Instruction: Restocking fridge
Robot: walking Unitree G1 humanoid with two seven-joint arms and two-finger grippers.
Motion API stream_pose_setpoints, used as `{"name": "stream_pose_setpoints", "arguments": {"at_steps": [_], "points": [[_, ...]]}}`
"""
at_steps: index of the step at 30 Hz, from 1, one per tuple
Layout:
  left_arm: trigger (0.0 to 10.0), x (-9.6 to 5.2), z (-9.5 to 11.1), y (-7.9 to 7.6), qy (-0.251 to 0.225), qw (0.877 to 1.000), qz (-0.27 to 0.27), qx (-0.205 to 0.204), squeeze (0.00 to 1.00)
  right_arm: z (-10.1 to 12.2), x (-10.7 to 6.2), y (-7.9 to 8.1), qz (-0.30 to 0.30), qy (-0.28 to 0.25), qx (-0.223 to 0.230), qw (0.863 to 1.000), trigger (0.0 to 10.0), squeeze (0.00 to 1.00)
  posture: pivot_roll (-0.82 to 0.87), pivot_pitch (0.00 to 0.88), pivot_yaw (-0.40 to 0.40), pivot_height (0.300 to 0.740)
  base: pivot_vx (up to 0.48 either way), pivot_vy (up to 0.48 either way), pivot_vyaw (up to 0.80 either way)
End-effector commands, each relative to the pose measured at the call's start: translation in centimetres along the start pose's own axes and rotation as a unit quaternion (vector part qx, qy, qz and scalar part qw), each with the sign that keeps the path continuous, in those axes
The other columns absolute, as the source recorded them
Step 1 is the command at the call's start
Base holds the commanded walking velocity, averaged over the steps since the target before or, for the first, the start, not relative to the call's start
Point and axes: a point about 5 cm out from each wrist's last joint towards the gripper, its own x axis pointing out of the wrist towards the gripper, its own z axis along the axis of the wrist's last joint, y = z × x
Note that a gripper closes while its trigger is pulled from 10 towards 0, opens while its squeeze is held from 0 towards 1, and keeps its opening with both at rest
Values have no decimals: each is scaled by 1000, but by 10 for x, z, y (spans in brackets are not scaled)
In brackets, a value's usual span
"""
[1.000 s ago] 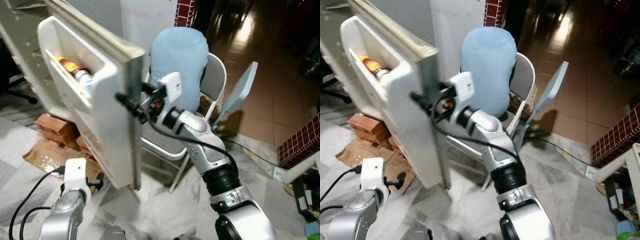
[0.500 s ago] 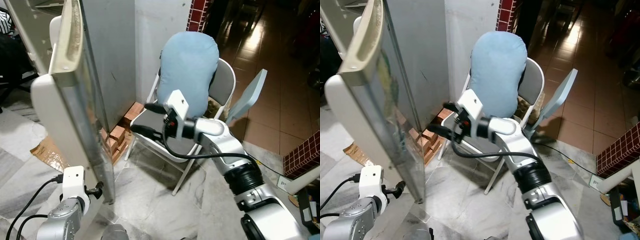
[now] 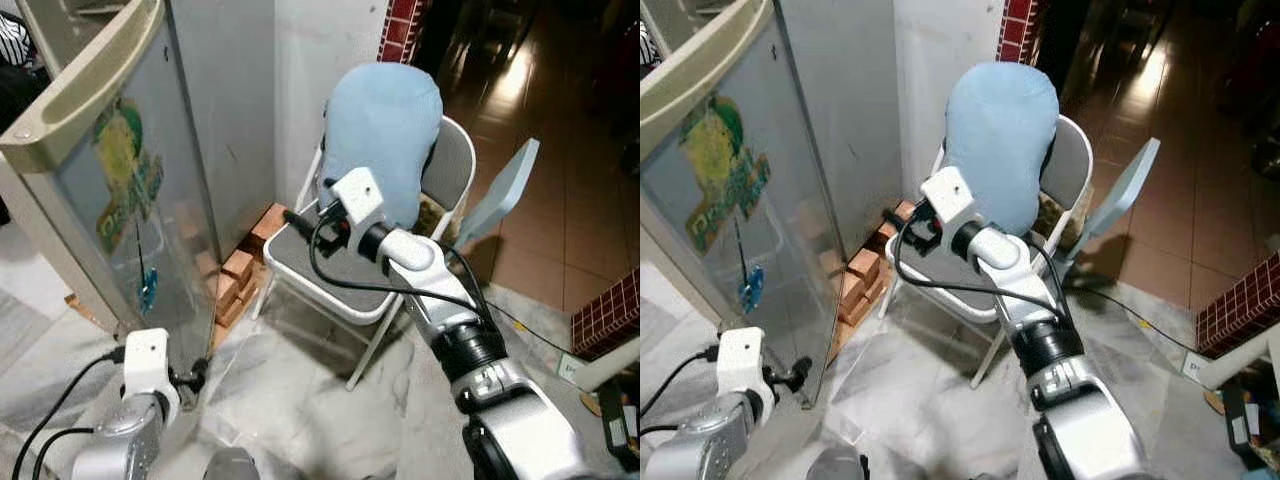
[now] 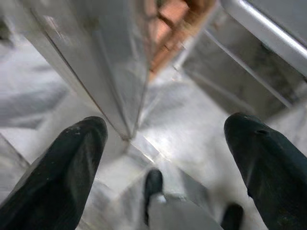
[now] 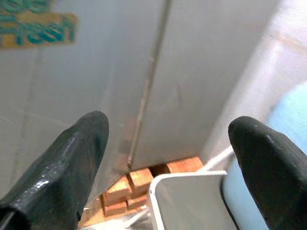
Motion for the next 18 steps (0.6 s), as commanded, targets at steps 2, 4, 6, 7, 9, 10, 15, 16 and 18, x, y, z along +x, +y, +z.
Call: {"name": "stream_pose_setpoints", "arguments": {"at_steps": [2,4,6,7,9,10,15,16,18], "points": [[10000,6,11,9,-22,999,23,5,0,0,-10,-11,-48,-7,21,999,10000,0,112,0,-70,740,0,0,0],[10000,18,30,24,-49,998,49,4,0,-9,-26,-21,-94,4,46,995,10000,0,100,0,-70,740,0,0,0],[10000,23,37,30,-59,997,58,4,0,-11,-31,-24,-106,6,47,993,10000,0,96,0,-71,740,0,0,0],[10000,30,48,37,-68,995,67,5,0,-15,-38,-27,-121,12,52,991,10000,0,89,0,-69,740,0,0,0],[10000,35,60,43,-83,994,77,4,0,-18,-44,-28,-135,15,60,989,10000,0,75,0,-66,740,0,0,0],[10000,37,71,51,-99,991,94,5,0,-20,-48,-29,-140,19,60,988,10000,0,66,0,-62,740,0,0,0],[10000,31,107,88,-168,967,191,-14,0,-26,-61,-31,-162,29,65,984,10000,0,59,0,-54,740,0,0,0],[10000,28,111,95,-177,961,210,-17,0,-27,-62,-31,-165,30,65,984,10000,0,59,0,-54,740,0,0,0],[10000,18,111,112,-200,942,268,-32,0,-29,-64,-31,-166,37,64,983,10000,0,63,0,-49,740,0,0,0]]}}
